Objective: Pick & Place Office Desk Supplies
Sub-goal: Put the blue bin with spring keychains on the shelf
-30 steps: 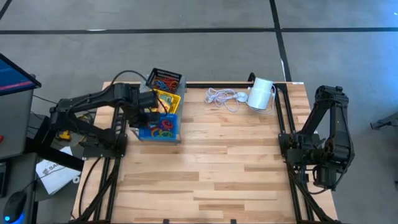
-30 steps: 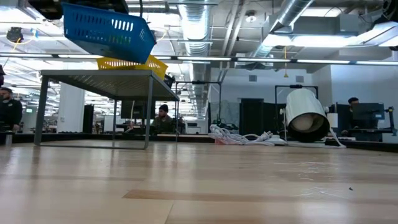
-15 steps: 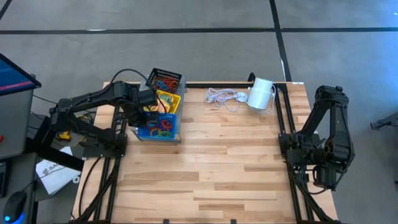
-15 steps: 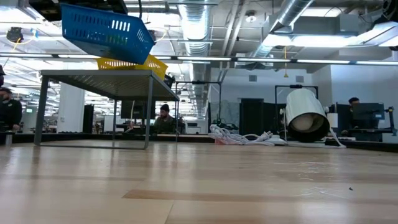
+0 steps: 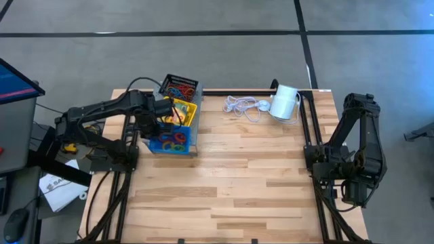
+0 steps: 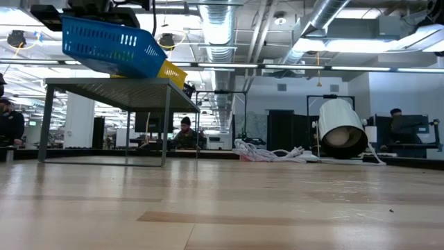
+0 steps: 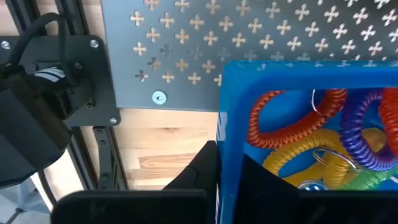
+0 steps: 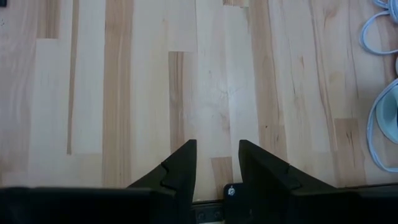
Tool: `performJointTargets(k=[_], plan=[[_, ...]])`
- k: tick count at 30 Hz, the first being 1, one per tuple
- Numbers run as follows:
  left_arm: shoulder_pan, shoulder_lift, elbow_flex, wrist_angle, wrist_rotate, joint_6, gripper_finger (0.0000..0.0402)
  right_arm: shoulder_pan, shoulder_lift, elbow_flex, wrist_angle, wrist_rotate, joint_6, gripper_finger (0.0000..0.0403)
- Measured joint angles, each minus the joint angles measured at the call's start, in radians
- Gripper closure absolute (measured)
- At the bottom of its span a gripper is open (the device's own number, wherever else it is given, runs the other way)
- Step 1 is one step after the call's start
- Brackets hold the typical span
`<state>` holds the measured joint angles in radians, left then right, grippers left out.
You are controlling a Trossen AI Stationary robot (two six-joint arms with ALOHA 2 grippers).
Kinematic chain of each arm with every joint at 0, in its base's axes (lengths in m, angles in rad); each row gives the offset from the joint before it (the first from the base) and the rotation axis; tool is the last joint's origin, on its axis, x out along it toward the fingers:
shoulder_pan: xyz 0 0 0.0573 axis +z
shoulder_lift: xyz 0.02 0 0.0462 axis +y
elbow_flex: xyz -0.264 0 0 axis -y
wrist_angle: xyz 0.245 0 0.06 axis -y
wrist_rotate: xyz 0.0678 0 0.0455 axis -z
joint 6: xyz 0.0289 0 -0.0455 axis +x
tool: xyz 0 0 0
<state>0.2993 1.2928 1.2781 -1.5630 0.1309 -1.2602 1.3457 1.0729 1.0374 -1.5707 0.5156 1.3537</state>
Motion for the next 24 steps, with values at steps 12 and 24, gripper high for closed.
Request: performJointTargets(k=[12, 24], plan=[[0.063, -0.001, 0.0, 0.009, 0.0, 0.02, 0.0401, 0.0, 0.0, 0.0, 0.0, -0.006, 0.0, 0.0286], [0.108, -0.001, 0.0, 0.022, 0.01, 0.023, 0.0401, 0.0, 0.0, 0.0, 0.0, -0.02, 0.0, 0.0286]])
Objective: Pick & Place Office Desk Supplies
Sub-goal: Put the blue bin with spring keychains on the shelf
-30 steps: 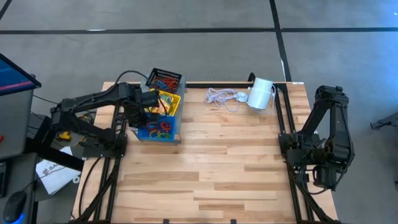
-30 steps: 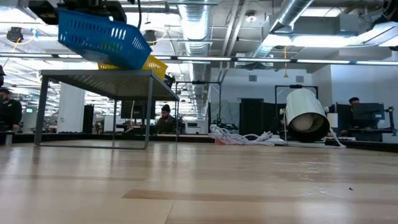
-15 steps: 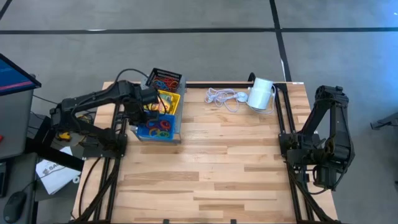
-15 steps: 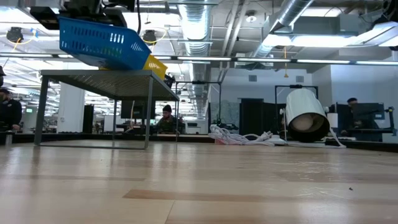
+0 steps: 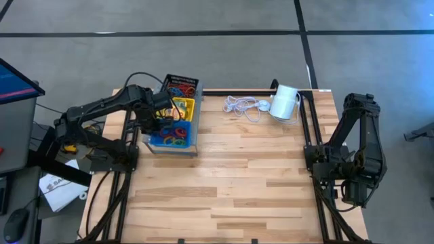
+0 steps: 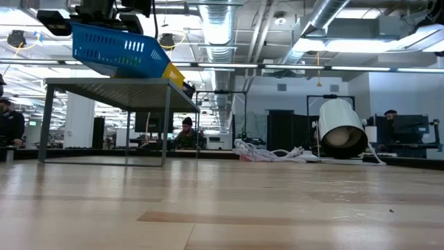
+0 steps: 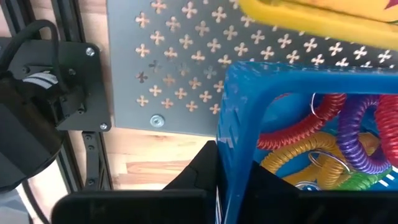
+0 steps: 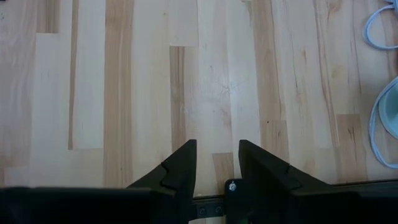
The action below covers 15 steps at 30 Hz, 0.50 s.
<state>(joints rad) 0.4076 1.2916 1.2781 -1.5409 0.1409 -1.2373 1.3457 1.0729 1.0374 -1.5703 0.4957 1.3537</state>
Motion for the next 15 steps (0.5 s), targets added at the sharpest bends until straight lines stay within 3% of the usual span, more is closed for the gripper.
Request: performJointTargets(k=[15], plan=[[0.0, 0.0, 0.0, 0.016, 0.021, 0.002, 0.0398, 0.0, 0.0, 0.0, 0.004, 0.0, 0.0, 0.0286]])
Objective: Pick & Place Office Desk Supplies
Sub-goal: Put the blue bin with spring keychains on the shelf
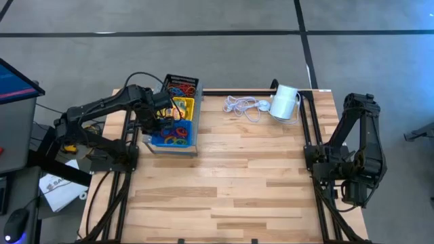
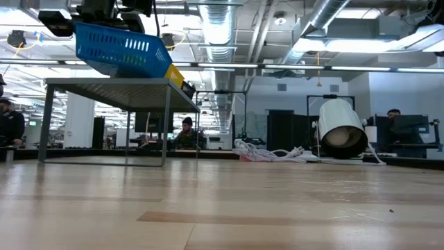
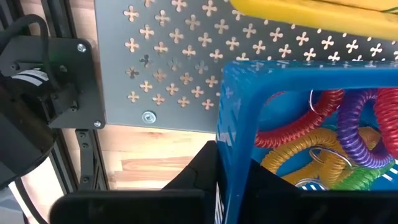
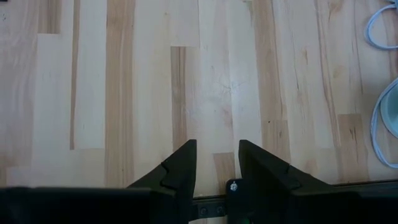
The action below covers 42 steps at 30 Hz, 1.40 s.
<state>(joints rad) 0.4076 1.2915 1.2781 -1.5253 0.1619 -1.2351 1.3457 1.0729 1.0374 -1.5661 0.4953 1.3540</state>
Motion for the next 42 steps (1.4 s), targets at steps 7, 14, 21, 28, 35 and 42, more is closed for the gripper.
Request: performJointTargets(k=[7, 14, 21, 28, 35, 42], plan=[[0.0, 0.0, 0.0, 0.0, -0.004, -0.002, 0.0396, 0.0, 0.0, 0.0, 0.002, 0.0, 0.0, 0.0286], [0.0, 0.0, 0.0, 0.0, -0.006, -0.003, 0.0394, 0.0, 0.0, 0.0, 0.003, -0.001, 0.0, 0.0286], [0.0, 0.0, 0.0, 0.0, -0.006, -0.003, 0.0393, 0.0, 0.0, 0.0, 0.004, -0.001, 0.0, 0.0286], [0.0, 0.0, 0.0, 0.005, 0.004, -0.003, 0.0369, 0.0, 0.0, 0.0, 0.008, -0.002, 0.0, 0.0286], [0.016, 0.0, 0.001, 0.004, -0.018, -0.025, 0.0327, 0.0, 0.0, 0.0, 0.012, -0.003, 0.0, 0.0286], [0.024, 0.0, 0.001, 0.005, -0.023, -0.027, 0.0325, 0.0, 0.0, 0.0, 0.025, -0.004, 0.0, 0.0286]])
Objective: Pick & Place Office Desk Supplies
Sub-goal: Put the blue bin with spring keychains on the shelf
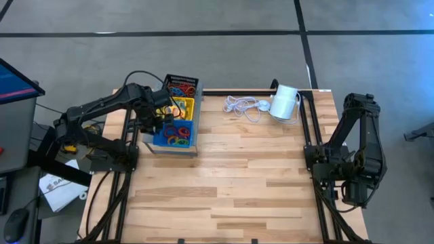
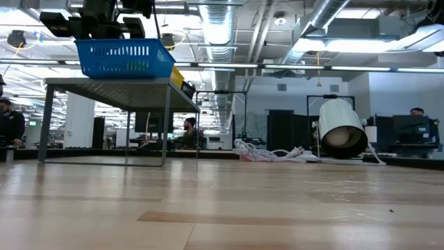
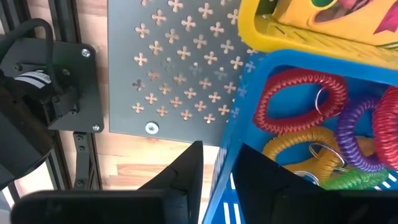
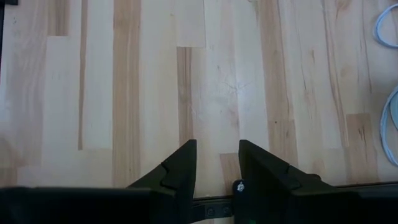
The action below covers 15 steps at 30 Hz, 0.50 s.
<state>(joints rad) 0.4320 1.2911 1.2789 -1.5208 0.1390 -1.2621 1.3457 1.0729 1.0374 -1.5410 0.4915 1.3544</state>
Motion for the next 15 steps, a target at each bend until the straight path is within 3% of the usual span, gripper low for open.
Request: performJointTargets(k=[15], plan=[[0.0, 0.0, 0.0, 0.09, 0.019, 0.001, 0.0325, 0.0, 0.0, 0.0, 0.011, 0.0, 0.0, 0.0286]])
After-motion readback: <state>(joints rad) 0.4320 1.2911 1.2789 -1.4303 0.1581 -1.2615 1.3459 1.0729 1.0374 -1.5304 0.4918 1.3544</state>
